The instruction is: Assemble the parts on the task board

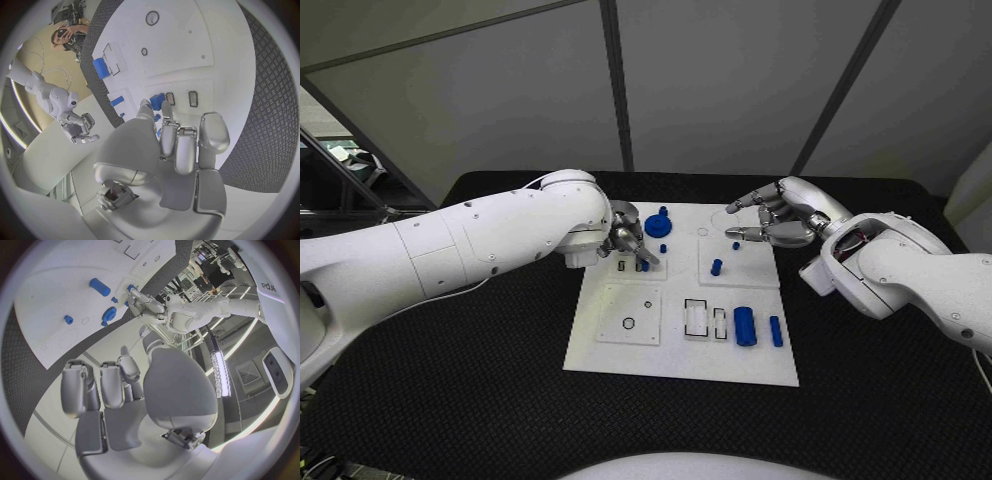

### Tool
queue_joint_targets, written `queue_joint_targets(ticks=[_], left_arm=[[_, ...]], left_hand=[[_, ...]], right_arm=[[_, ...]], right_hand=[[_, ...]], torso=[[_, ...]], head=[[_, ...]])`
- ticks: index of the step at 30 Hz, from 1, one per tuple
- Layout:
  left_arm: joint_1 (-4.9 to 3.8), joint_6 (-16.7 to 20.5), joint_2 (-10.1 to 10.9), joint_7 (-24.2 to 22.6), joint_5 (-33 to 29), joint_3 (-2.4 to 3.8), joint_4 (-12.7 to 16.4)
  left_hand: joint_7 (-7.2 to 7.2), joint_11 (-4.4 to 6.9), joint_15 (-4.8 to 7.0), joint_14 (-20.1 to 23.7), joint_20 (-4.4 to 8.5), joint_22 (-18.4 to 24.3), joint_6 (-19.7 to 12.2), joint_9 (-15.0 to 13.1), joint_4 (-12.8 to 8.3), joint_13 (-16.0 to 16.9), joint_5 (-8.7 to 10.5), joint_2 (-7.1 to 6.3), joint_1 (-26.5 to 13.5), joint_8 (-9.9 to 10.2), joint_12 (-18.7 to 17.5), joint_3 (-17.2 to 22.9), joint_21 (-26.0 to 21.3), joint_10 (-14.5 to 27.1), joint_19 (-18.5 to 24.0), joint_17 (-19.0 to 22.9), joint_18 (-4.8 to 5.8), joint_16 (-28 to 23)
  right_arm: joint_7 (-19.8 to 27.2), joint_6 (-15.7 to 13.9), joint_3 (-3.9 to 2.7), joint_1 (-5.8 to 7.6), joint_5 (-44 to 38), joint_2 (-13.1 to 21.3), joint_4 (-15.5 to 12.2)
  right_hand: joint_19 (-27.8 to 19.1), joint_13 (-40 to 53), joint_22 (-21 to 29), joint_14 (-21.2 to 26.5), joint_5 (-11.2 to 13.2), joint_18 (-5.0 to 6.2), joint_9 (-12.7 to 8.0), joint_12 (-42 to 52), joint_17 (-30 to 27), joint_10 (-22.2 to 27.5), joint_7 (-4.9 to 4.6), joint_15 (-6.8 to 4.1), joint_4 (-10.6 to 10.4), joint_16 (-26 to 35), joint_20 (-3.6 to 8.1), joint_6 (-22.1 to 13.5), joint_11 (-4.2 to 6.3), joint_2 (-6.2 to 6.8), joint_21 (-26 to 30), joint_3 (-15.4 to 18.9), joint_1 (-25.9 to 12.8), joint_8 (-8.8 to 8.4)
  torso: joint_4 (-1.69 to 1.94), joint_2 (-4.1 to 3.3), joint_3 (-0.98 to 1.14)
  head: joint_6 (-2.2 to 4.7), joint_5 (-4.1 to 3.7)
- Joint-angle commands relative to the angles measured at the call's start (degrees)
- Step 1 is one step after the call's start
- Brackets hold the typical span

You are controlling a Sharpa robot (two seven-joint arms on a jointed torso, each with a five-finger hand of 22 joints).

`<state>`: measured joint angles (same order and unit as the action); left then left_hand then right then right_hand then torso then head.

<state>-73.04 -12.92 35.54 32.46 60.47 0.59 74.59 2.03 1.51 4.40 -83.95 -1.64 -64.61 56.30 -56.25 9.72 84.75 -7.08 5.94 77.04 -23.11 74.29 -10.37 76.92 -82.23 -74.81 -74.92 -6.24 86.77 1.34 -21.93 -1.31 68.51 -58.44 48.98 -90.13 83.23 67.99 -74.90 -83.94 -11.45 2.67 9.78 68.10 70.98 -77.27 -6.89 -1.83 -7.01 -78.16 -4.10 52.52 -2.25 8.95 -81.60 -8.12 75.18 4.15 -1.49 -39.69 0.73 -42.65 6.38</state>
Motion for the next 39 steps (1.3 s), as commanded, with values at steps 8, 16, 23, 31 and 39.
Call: queue_joint_targets(ticks=[8, 16, 23, 31, 39], left_arm=[[-0.07, 0.51, 0.7, 0.07, -4.07, 0.01, 0.37], [-0.07, 1.12, 1.65, -0.16, -6.85, 0.01, 1.2], [-0.06, 5.17, 3.26, -1.73, -7.64, 0.02, 2.86], [-0.01, 10.36, 5.02, -3.03, -7.6, 0.0, 5.19], [0.78, 16.68, 6.0, -2.13, -4.56, -0.04, 7.37]], left_hand=[[-0.26, 0.41, 0.59, -4.67, 0.18, -0.21, -0.4, -1.11, -3.66, -3.42, -12.63, 4.06, 6.73, 3.02, -1.15, 2.14, -0.07, -0.07, 0.56, -11.21, 0.93, 0.15], [0.13, 0.14, 0.4, -4.66, -0.01, -0.37, -0.47, -1.97, -5.47, -3.52, -18.24, 3.73, 7.42, 4.58, -2.03, 4.17, -0.2, 0.05, 0.66, -11.21, 0.93, 0.12], [0.24, 0.12, 0.43, -4.9, -0.02, -1.25, 0.11, -3.07, -7.27, -3.16, -18.05, 2.67, 7.24, 5.48, -1.85, 7.64, 0.13, -0.41, 0.16, -11.78, 1.04, 0.57], [0.48, 0.11, 0.25, -5.06, -0.07, -2.44, 1.47, -5.22, -9.65, -2.66, -17.15, -1.54, 1.95, 7.49, -2.09, 19.5, 0.41, -0.96, -0.44, -12.13, 1.15, 0.82], [0.2, 0.3, 0.51, -5.32, 0.1, -4.13, 3.14, -8.0, -11.97, -1.73, -18.39, -5.64, -4.61, 8.52, -1.15, 31.05, 0.98, -1.99, -1.47, -12.76, 1.42, 1.31]], right_arm=[[-0.03, 0.33, -0.05, 0.13, 0.08, -0.12, 0.33], [0.01, 0.38, -0.05, 0.13, 0.07, -0.2, 0.54], [0.15, 0.29, -0.05, 0.13, 0.07, -0.23, 0.75], [0.26, 0.26, -0.05, 0.12, 0.07, -0.17, 0.93], [0.32, 0.27, -0.05, 0.12, 0.07, 0.01, 1.1]], right_hand=[[-0.53, -0.1, -3.24, -1.52, -0.23, 0.3, 0.11, -0.18, -0.06, 0.34, 0.0, -0.42, -0.24, 0.32, -0.08, 0.53, 0.22, 0.02, 0.22, -0.24, 0.41, -0.16], [-0.53, -0.1, -3.24, -1.52, -0.23, 0.3, 0.11, -0.18, -0.06, 0.34, 0.0, -0.42, -0.24, 0.32, -0.08, 0.53, 0.22, 0.02, 0.22, -0.24, 0.41, -0.16], [-0.53, -0.1, -3.24, -1.52, -0.27, 0.3, 0.12, -0.17, -0.06, 0.33, 0.01, -0.42, -0.24, 0.32, -0.07, 0.54, 0.22, 0.01, 0.23, -0.25, 0.42, -0.16], [-0.52, -0.09, -3.24, -1.53, -0.32, 0.3, 0.13, -0.16, -0.06, 0.31, 0.01, -0.43, -0.23, 0.34, -0.07, 0.55, 0.23, 0.0, 0.23, -0.26, 0.43, -0.17], [-0.53, -0.14, -3.21, -1.52, -0.35, 0.31, 0.15, -0.21, -0.12, 0.33, 0.01, -0.43, -0.26, 0.38, -0.06, 0.55, 0.23, 0.0, 0.26, -0.24, 0.38, -0.18]], torso=[[0.04, -0.01, 0.03], [0.01, 0.0, 0.02], [0.09, 0.03, 0.04], [0.1, -0.01, 0.05], [0.13, 0.06, 0.03]], head=[[-0.01, 0.03], [-0.01, 0.18], [-0.01, 0.3], [-0.16, 0.53], [-0.29, 0.71]])
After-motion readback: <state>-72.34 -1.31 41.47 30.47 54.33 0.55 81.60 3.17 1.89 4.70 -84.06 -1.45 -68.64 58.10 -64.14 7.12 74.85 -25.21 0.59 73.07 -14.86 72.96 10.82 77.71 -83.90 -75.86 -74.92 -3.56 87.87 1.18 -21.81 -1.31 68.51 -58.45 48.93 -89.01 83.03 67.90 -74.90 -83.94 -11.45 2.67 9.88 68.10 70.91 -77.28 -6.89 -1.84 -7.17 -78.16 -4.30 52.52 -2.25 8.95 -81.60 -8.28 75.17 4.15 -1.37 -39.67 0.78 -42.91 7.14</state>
